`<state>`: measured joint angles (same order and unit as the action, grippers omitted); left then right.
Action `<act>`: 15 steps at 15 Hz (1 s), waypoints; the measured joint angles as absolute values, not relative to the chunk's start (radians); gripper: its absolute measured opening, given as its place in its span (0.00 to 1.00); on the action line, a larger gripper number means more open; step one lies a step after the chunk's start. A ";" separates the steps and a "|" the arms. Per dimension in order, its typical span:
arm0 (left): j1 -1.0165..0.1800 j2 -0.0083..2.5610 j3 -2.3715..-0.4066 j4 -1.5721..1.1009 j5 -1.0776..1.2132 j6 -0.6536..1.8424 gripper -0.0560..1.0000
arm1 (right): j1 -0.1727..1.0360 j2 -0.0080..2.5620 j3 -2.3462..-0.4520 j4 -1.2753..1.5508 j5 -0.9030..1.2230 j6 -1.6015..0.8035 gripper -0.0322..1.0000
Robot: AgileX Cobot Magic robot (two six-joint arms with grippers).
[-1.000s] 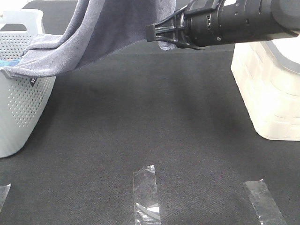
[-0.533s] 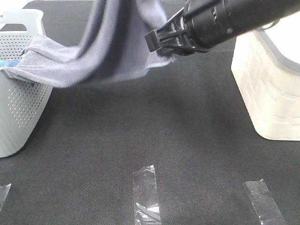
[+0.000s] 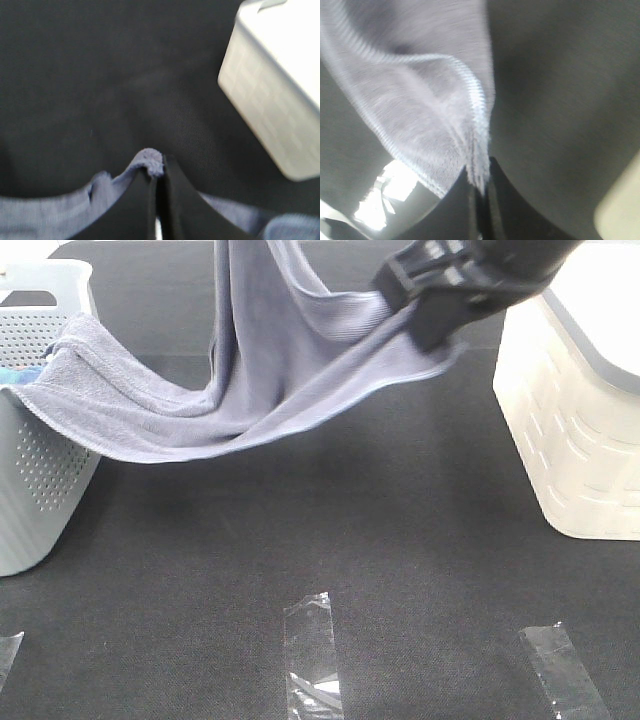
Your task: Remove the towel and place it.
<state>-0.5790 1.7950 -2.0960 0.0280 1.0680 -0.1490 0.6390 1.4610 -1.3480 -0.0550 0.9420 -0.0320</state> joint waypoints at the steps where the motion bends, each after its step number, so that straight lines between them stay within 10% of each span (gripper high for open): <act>1: -0.579 1.799 -2.096 0.033 1.123 -0.163 0.05 | 0.639 1.461 -1.363 -0.099 0.973 -0.006 0.03; 6: -0.579 1.890 -2.096 0.025 1.190 -0.173 0.05 | 0.580 1.461 -1.393 -0.269 1.037 0.116 0.03; 15: -0.579 2.014 -2.096 0.021 0.341 -0.173 0.05 | 0.324 1.462 -1.396 -0.407 0.478 0.122 0.03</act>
<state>-0.5790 2.0140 -2.0960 0.0210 0.3410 -0.1730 0.3240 1.4620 -1.3960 -0.4070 0.4780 0.1220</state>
